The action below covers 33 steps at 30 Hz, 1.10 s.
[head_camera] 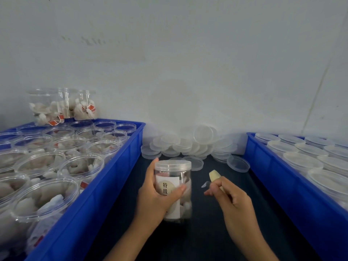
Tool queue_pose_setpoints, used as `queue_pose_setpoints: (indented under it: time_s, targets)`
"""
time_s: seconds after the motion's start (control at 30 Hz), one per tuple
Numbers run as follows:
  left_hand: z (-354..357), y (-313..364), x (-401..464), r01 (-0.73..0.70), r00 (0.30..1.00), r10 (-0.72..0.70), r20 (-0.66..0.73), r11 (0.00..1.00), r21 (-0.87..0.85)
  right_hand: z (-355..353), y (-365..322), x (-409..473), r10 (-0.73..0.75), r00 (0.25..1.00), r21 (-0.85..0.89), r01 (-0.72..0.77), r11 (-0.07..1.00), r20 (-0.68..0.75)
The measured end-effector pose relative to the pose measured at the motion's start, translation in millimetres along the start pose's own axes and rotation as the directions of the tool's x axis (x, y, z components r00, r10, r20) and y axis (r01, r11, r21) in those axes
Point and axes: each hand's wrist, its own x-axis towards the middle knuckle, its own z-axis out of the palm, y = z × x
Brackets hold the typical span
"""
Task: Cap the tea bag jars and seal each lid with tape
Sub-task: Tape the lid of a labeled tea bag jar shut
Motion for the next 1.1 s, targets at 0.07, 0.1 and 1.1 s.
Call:
queue_pose_setpoints:
  time_s: [0.07, 0.1, 1.1]
  targets:
    - [4, 7, -4, 0.016, 0.996, -0.016, 0.089, 1.000, -0.004, -5, -10, 2, -0.045, 0.999, -0.049, 0.045, 0.998, -0.007]
    - [7, 10, -7, 0.015, 0.992, -0.015, 0.128, 1.000, -0.002, -7, -14, 3, -0.070, 0.998, -0.084, 0.069, 0.994, 0.001]
    - [22, 34, -20, 0.047, 0.996, -0.033, 0.085, 0.986, -0.161, -1, -55, 5, 0.017, 0.996, -0.117, -0.006, 0.993, 0.093]
